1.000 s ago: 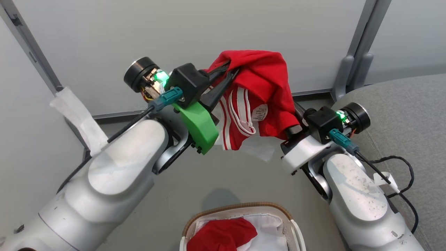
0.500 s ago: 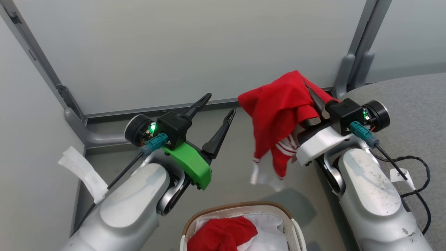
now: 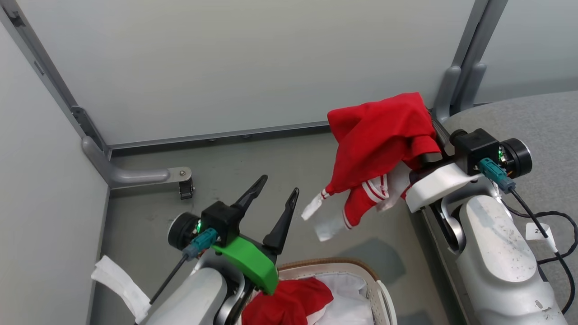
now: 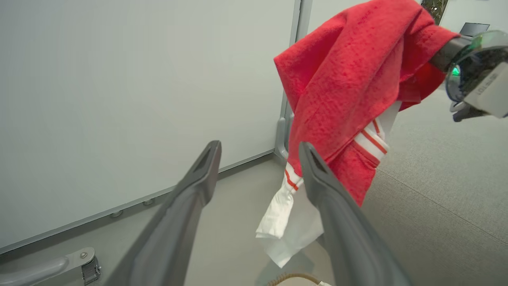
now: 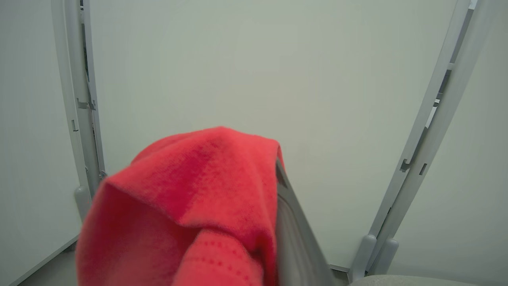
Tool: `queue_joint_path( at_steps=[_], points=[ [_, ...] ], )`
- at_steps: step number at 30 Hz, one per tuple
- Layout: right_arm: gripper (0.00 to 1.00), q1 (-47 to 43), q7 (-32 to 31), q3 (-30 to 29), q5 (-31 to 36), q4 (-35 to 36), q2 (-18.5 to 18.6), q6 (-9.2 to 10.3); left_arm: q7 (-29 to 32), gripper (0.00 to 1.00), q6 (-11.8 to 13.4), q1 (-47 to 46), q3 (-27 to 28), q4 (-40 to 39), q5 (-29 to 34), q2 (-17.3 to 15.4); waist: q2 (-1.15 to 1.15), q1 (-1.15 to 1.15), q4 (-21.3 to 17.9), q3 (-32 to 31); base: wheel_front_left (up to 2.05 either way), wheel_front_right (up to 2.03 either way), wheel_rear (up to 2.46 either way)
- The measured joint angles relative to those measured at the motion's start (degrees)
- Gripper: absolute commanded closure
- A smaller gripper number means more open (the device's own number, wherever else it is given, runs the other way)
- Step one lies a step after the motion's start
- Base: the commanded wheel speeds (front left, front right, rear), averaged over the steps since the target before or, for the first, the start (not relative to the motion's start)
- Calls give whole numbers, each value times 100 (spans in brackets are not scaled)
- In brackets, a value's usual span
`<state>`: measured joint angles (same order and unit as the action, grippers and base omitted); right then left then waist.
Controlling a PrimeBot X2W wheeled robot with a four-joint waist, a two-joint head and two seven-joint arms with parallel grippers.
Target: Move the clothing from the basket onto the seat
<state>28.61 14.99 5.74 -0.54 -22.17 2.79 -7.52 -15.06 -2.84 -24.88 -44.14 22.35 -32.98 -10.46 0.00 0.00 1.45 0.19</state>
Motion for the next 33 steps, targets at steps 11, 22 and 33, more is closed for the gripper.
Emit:
queue_joint_path(
  at_steps=[11,22,33],
  points=[
    [100,-283,0,-369,225,-52,-2,0,-7,0,-225,579,623,-144,644,360,0,0,-238,74,0,0,0],
    [100,-339,0,-534,308,4,0,0,-7,0,-380,690,905,-237,1169,592,0,0,-1203,279,0,0,0],
    [100,-338,0,-699,296,54,8,0,-7,0,-446,681,939,-140,1376,652,0,0,-2357,590,0,0,0]
  ],
)
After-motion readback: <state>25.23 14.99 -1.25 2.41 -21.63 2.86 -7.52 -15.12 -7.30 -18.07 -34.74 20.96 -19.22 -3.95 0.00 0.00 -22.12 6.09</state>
